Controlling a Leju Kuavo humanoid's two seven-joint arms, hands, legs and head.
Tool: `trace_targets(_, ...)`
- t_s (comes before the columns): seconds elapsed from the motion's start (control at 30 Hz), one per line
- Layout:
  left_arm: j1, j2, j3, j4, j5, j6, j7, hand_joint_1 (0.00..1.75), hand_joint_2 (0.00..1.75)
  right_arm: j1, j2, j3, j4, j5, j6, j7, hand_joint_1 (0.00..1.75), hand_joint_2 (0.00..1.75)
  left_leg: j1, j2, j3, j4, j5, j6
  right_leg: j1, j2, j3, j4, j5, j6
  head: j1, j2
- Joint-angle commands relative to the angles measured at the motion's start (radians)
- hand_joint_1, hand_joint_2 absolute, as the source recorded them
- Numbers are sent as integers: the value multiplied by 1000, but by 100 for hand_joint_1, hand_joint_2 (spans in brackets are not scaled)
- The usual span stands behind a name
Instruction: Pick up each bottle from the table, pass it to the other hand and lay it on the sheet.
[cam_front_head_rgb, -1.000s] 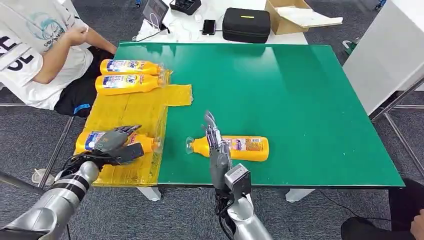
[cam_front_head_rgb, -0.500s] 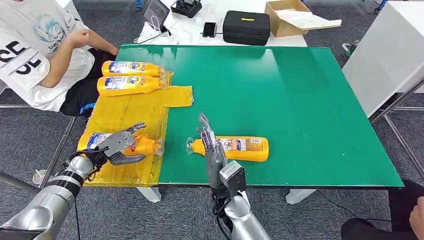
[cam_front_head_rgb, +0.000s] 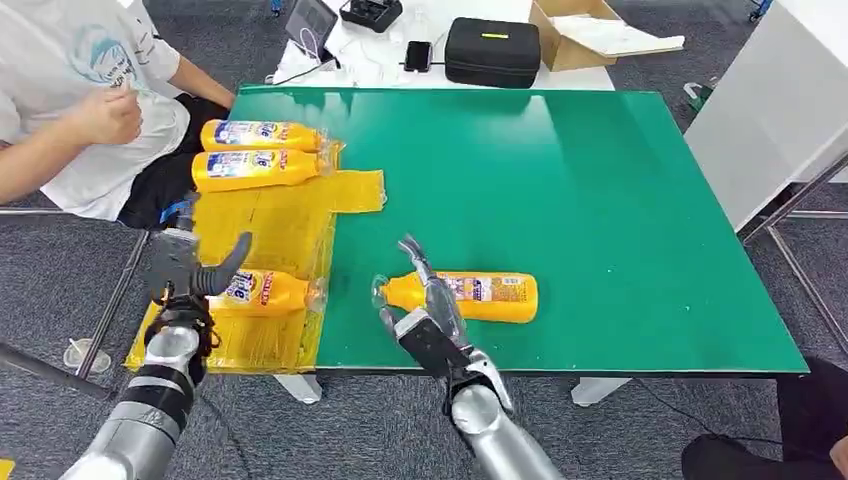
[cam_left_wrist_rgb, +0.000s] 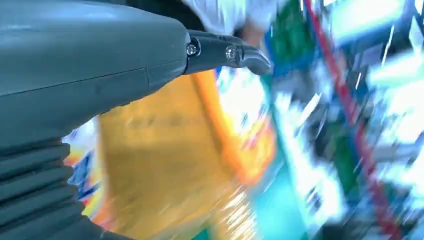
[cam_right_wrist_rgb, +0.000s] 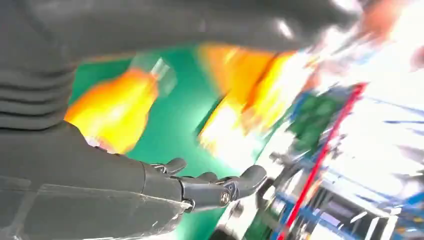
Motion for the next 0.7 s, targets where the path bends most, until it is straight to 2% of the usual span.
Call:
trace_targets(0.03,83,-94,214,-253,24,9,6,0,175,-109,-150,-60,75,116,-26,97,0,175,0,0,1,0,0,1,1,-1,1,-1,0,-1,0,0)
trace_targets(0.1,121,-97,212,-299,2,35,6,0,175,-139,-204,-74,74,159,9,157,0,175,1,2,5,0,-3,1,1,0,5,-1,-2,-2,0,0)
trace_targets(0.13,137,-96,208,-305,-6,41,6,0,175,-147,-220,-96,70,165,18,169,0,175,0,2,1,0,-1,1,1,1,1,-1,0,-1,0,0)
trace_targets(0.27,150,-97,205,-318,-5,42,6,0,175,-154,-232,-106,70,164,27,169,0,175,0,2,2,0,-2,2,1,0,2,-1,-1,-1,0,0)
trace_targets(0.33,153,-96,200,-311,-6,37,6,0,175,-161,-245,-102,78,191,63,206,0,175,0,1,-2,0,-1,1,1,0,-2,0,-1,-1,0,0)
trace_targets(0.37,161,-90,185,-302,-28,41,6,0,175,-176,-272,-96,90,208,109,242,0,175,1,3,3,1,-4,2,2,1,4,-1,-2,-2,0,0)
trace_targets(0.5,153,-89,166,-244,-36,26,6,0,175,-215,-325,-85,177,188,268,275,0,175,0,0,0,0,-1,1,0,-1,1,-1,-1,-1,0,0)
trace_targets(0.53,146,-88,160,-238,-30,16,6,0,175,-238,-342,-62,229,177,340,266,0,175,0,0,-1,0,-1,1,0,-1,0,-1,-1,-1,0,0)
trace_targets(0.67,117,-83,145,-191,-32,9,6,0,175,-266,-347,-26,325,160,394,227,0,175,1,1,1,0,-2,1,1,-1,2,-1,-1,-1,0,0)
trace_targets(0.7,110,-82,141,-185,-31,0,6,0,175,-275,-352,-13,343,143,441,211,0,175,0,1,1,0,-1,1,1,-1,1,-1,-1,-1,0,0)
